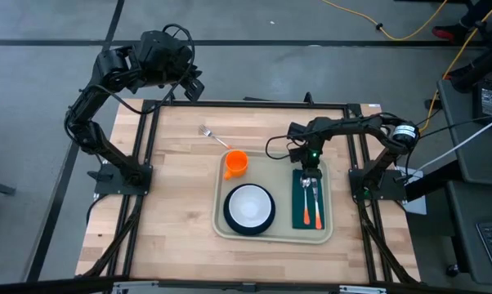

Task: Set up tray
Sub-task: Put the orange spoon on the green napkin to the left of the orange knife

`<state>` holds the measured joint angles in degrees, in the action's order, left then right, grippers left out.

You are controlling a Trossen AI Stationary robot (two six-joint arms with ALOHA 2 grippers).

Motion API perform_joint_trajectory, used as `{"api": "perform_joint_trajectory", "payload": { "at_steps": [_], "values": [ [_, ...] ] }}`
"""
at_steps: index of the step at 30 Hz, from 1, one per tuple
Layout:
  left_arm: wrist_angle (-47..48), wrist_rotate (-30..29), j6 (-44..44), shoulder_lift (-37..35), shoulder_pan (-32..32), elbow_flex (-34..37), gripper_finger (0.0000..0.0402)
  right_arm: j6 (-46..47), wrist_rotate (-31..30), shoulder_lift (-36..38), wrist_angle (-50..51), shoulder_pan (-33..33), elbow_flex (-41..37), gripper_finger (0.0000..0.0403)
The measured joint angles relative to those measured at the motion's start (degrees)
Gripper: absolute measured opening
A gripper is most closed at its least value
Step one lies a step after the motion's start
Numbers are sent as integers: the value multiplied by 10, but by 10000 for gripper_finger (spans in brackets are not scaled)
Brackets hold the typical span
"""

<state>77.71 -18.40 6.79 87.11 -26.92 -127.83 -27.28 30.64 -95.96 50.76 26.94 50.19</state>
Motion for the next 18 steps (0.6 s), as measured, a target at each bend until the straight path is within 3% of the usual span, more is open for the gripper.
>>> {"api": "perform_joint_trajectory", "payload": {
  "at_steps": [18],
  "values": [
    [0, 0, 0, 0, 7, 0, 90, -11, 1, -4, -4, 22, 0, 10]
  ]
}}
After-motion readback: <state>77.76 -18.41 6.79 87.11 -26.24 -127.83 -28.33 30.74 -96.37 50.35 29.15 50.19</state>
